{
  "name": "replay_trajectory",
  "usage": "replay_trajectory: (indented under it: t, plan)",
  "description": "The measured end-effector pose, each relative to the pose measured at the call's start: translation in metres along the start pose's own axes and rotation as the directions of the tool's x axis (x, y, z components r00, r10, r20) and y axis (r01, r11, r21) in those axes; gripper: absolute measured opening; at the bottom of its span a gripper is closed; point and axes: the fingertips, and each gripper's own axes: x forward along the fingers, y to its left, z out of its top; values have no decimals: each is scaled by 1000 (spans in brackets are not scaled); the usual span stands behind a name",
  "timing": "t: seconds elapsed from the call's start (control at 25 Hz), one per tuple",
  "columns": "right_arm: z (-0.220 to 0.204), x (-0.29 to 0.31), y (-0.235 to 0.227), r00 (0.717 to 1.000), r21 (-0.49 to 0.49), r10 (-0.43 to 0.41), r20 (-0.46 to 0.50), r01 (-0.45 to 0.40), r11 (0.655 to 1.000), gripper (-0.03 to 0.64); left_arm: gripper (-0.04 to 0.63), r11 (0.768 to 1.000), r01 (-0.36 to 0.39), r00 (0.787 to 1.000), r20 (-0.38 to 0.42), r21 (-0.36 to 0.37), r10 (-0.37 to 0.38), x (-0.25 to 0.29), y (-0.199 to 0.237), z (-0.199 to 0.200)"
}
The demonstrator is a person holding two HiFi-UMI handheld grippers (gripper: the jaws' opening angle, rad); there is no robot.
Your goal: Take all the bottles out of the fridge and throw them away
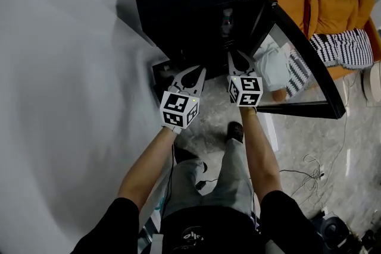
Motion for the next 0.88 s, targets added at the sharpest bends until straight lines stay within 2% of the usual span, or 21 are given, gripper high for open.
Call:
replay_trajectory:
  t: [0.32,0.44,0.64,0.88]
  plan:
    - [-20,73,-32,997,16,-69,44,69,998,255,2,1000,-5,999,44,28,4,22,35,-30]
    - [-30,105,-43,993,-12,-107,45,107,994,304,2,999,-27,998,60,34,25,31,55,-42]
    - [-46,149,-64,987,-37,-151,52,153,987,331,2,998,-48,996,80,42,44,52,76,-60]
    - [-55,182,-81,984,-58,-166,60,169,984,337,2,997,-60,993,104,41,56,73,90,-76]
